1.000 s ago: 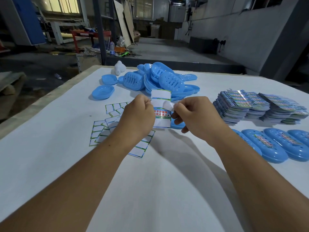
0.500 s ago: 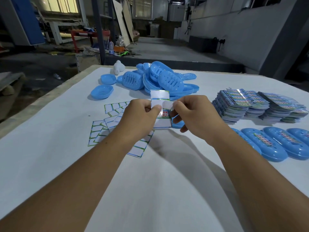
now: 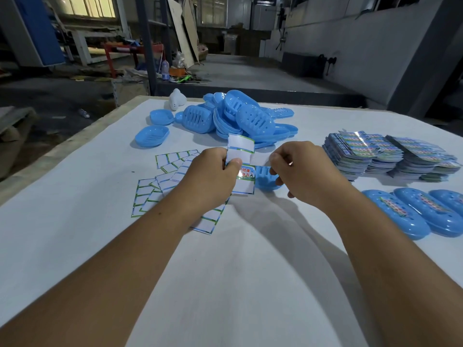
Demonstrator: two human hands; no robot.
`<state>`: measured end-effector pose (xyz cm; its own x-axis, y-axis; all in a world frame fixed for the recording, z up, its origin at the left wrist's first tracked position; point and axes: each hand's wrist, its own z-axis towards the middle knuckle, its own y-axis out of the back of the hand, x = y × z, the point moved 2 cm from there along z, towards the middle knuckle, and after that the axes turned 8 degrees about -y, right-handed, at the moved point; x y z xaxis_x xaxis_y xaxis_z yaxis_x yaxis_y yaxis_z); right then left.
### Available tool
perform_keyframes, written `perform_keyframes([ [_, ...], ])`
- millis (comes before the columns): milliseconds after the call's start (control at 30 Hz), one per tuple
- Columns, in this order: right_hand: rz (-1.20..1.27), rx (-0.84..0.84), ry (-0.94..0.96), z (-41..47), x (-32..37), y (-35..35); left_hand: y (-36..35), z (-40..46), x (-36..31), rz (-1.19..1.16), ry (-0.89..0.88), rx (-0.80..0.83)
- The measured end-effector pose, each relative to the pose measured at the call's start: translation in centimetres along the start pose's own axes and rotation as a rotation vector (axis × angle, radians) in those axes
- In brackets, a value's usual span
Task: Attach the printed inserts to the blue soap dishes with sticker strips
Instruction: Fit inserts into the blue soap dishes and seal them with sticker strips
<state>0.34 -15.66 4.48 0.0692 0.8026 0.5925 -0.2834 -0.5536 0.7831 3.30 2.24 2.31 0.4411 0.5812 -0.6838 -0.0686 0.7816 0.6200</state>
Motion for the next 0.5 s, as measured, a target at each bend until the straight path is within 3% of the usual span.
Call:
perform_keyframes([
  [400,-0.152,-0.073,-0.048,0.4,-1.1,1.5,0.6,-0.2,-0.3,0.035,0.143,0.02],
  [500,-0.095,-0.104,-0.071,0.4,-1.0,1.7,0.7,-0.4,-0.3,0.048,0.152,0.116],
])
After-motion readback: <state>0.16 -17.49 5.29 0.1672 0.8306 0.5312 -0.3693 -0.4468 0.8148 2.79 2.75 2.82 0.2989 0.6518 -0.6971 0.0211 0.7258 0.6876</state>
